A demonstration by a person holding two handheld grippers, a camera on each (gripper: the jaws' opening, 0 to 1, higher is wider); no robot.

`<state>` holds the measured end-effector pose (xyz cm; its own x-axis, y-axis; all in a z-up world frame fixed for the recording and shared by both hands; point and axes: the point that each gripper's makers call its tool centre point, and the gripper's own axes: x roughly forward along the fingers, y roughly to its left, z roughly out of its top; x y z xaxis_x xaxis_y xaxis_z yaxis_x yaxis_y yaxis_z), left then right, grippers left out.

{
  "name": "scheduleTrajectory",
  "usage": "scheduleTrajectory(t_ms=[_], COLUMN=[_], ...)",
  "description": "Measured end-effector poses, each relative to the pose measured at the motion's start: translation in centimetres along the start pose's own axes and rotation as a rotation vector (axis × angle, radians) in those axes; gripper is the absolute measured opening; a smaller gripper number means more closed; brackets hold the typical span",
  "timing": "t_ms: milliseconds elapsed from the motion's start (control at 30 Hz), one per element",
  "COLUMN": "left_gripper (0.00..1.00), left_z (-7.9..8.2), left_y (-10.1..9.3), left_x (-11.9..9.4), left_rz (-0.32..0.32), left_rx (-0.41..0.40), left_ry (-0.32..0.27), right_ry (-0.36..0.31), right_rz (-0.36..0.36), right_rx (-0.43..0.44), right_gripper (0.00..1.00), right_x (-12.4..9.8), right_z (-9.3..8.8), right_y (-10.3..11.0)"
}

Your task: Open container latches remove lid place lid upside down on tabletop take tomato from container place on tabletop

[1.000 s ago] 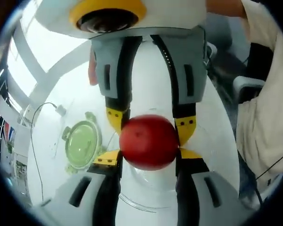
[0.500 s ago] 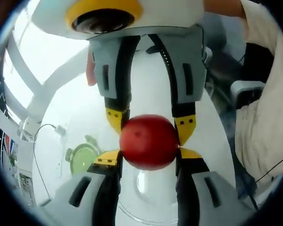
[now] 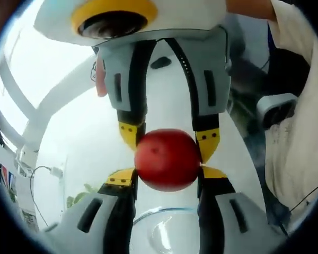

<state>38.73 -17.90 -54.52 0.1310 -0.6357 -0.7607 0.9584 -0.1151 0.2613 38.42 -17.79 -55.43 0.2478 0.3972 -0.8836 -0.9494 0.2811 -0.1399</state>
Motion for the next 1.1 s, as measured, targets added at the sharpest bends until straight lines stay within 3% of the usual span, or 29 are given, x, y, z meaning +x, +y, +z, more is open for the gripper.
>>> scheduleTrajectory(t_ms=[167, 500, 1100], left_gripper=[0.35, 0.35, 0.35], left_z=[0.7, 0.3, -0.8], left_y=[-0.8, -1.8, -2.2], left_x=[2.0, 5.5, 8.8], left_rz=[-0.024, -0.076, -0.112], left_rx=[0.012, 0.011, -0.006], left_ry=[-0.004, 0.013, 0.022], right_ry=[0.001, 0.009, 0.032], right_rz=[0.009, 0.038, 0.060], right_rx=[0.029, 0.072, 0.090], right_gripper=[0.41, 0.41, 0.41], right_x=[0.5, 2.6, 4.8], right_z=[-2.1, -5.1, -7.6], right_y=[0.1, 0.7, 0.3])
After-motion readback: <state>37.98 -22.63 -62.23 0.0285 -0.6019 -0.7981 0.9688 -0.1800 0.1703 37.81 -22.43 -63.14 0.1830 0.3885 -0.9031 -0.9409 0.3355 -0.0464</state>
